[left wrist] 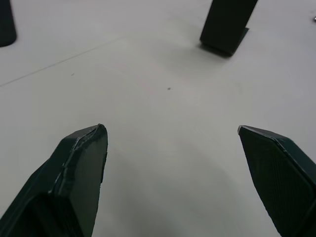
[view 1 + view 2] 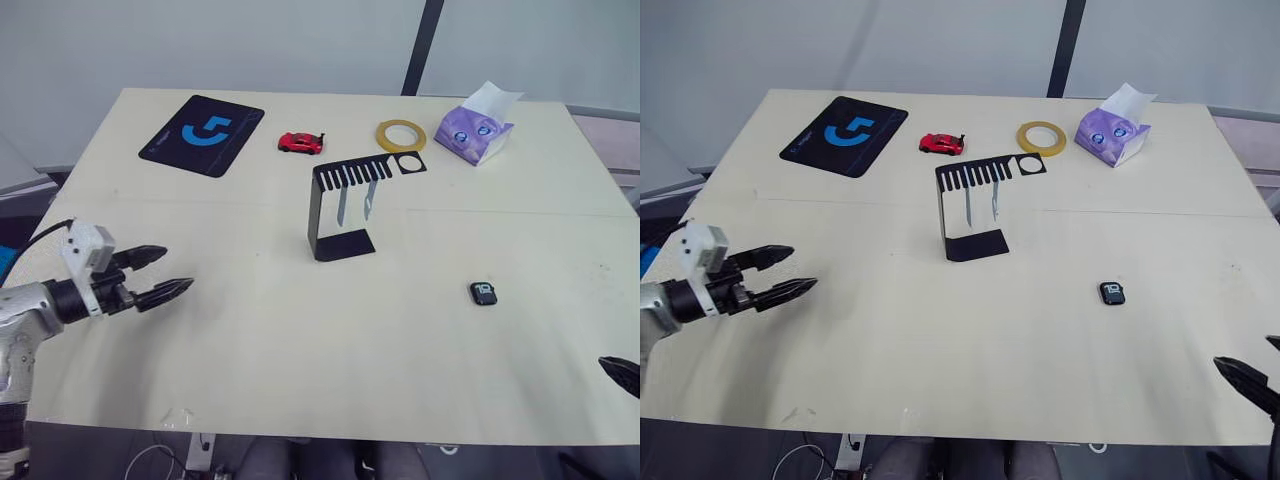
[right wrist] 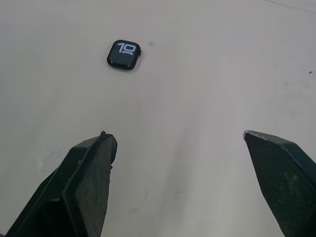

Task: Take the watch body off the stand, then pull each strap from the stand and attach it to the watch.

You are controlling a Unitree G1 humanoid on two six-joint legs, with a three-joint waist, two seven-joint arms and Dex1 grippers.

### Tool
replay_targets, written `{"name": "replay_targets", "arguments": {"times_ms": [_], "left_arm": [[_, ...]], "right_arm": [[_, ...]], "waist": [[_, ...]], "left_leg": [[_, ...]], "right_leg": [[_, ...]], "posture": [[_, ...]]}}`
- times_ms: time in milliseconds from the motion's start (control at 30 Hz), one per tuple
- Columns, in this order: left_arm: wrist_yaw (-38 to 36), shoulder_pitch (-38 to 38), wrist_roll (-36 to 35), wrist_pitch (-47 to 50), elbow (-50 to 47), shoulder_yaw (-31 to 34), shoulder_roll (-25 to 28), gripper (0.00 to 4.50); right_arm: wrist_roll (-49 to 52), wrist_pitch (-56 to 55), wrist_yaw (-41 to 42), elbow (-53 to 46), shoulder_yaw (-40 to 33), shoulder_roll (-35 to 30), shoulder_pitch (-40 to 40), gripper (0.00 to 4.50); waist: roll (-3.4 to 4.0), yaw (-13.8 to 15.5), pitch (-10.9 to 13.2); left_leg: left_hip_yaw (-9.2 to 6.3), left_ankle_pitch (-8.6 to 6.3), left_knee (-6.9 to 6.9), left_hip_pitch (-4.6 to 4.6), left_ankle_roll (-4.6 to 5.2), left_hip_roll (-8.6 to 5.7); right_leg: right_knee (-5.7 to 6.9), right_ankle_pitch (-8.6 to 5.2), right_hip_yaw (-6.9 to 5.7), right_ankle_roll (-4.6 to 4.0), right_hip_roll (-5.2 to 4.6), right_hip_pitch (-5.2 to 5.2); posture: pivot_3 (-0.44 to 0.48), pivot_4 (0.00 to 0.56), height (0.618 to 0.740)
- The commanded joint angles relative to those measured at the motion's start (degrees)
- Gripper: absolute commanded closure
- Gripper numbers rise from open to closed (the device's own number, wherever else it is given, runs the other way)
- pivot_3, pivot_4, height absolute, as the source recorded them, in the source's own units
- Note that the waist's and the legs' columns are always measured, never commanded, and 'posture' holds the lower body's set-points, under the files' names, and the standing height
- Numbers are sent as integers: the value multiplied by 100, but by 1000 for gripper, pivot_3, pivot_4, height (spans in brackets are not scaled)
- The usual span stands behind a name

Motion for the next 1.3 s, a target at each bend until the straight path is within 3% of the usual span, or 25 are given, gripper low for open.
{"name": "replay_targets", "arguments": {"times_ms": [33, 333, 500, 700, 1300], "left_arm": [[769, -356, -100, 332, -1021, -434, -438, 0], [2747, -535, -95, 1936, -2790, -1276, -1506, 0], [4261, -1015, 763, 2001, -2821, -1691, -2439, 0], [4766, -1163, 1070, 2167, -2885, -2013, -2971, 0], [5022, -1244, 1633, 2117, -2946, -2810, -3381, 0]], "right_arm": [[462, 132, -438, -809, 257, -5, -375, 84], [2556, 1017, -1899, -2469, 1563, -624, -2001, 84], [3407, 1019, -2492, -2772, 2776, -1032, -3006, 84], [3939, 934, -3129, -2771, 3522, -1148, -3650, 84], [3647, 758, -3215, -2623, 4199, -1237, -3914, 84]], "waist": [[0, 3, 0], [-1, -17, 0], [-12, 57, 3], [-17, 46, 2], [-18, 42, 2]], "left_leg": [[2, 1, 0, 0, -1, -1], [11, 11, 9, 3, -8, 2], [-4, 14, 26, -10, -1, -9], [-6, 14, 32, -26, 3, -13], [-12, 20, 39, -32, 12, -11]], "right_leg": [[1, 1, 1, 1, 0, 0], [31, 2, 1, 3, 48, -1], [18, 2, -2, 3, 45, 1], [16, 11, -48, 20, 44, 1], [15, 11, -62, 21, 41, 2]], "posture": [[0, 150, 738], [0, 150, 738], [0, 150, 738], [0, 150, 738], [0, 150, 738]]}}
